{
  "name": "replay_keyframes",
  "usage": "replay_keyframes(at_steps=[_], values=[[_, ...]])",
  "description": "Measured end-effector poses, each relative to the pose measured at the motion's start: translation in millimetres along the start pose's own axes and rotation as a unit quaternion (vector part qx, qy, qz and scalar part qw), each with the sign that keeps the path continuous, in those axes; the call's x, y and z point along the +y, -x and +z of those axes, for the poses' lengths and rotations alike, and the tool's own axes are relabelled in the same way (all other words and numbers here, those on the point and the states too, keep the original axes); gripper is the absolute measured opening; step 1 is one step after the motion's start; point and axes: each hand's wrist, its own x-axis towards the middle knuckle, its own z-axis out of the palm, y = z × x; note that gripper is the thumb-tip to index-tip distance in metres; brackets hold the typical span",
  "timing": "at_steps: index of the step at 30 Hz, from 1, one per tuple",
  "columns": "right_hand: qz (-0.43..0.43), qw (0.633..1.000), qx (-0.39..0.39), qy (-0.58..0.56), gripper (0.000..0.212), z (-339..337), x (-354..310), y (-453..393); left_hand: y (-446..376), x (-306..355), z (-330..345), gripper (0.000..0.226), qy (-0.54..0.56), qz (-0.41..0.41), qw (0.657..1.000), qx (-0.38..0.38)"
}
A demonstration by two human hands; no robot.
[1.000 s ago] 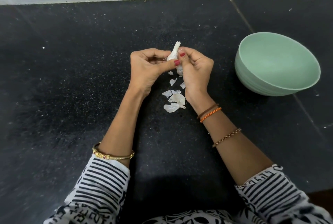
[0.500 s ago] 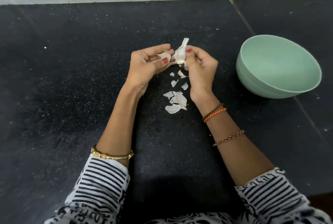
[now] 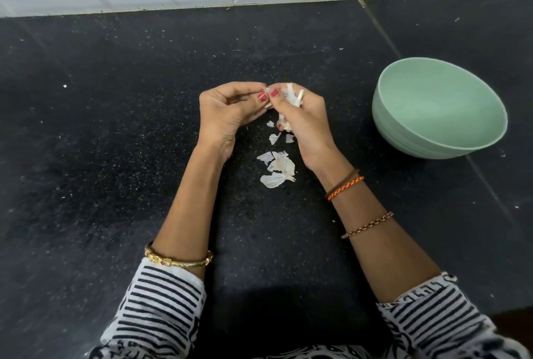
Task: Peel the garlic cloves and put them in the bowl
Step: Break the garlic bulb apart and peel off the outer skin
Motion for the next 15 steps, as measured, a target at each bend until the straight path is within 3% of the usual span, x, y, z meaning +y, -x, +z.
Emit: replay_keyframes(at_steps=[7,15], values=[[-0.022,0.992,0.111,0.055,0.014,2.1,2.4,0.3,2.0,0.1,6.9,0.019,-0.018,-0.005,1.000,0.008],[-0.016,0.997,0.071,0.024,0.008,7.6,2.0,1.4,-1.0,5.2,-4.0,0.020,-0.013,0.009,0.998,0.056]])
